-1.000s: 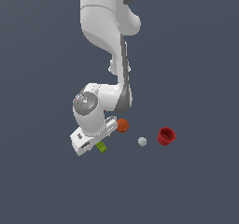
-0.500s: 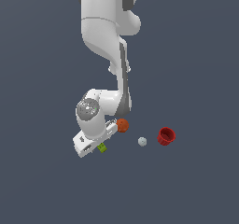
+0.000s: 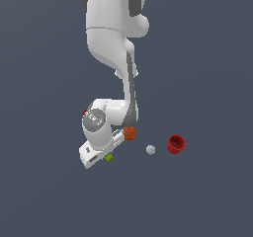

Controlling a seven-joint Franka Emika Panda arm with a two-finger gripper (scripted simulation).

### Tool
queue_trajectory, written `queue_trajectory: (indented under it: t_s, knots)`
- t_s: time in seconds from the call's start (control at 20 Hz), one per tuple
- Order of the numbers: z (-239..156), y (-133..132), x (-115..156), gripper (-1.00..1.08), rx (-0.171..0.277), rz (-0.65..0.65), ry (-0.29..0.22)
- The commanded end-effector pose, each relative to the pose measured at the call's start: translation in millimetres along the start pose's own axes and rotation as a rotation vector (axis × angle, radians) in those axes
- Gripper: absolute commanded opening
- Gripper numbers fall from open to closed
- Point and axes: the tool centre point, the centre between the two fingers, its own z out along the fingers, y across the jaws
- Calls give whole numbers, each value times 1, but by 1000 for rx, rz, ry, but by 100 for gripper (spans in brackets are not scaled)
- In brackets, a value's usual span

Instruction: Pick up a designated object from a clutter of objects.

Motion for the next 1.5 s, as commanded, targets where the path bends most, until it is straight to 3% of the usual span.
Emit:
queue_trajectory:
  t_s: [0.0, 0.8, 1.45]
  knots:
    - [0, 0, 0, -100, 0, 0, 0]
    - [-19, -5, -1, -100, 0, 0, 0]
    - [-117, -32, -9, -100, -1, -1, 0]
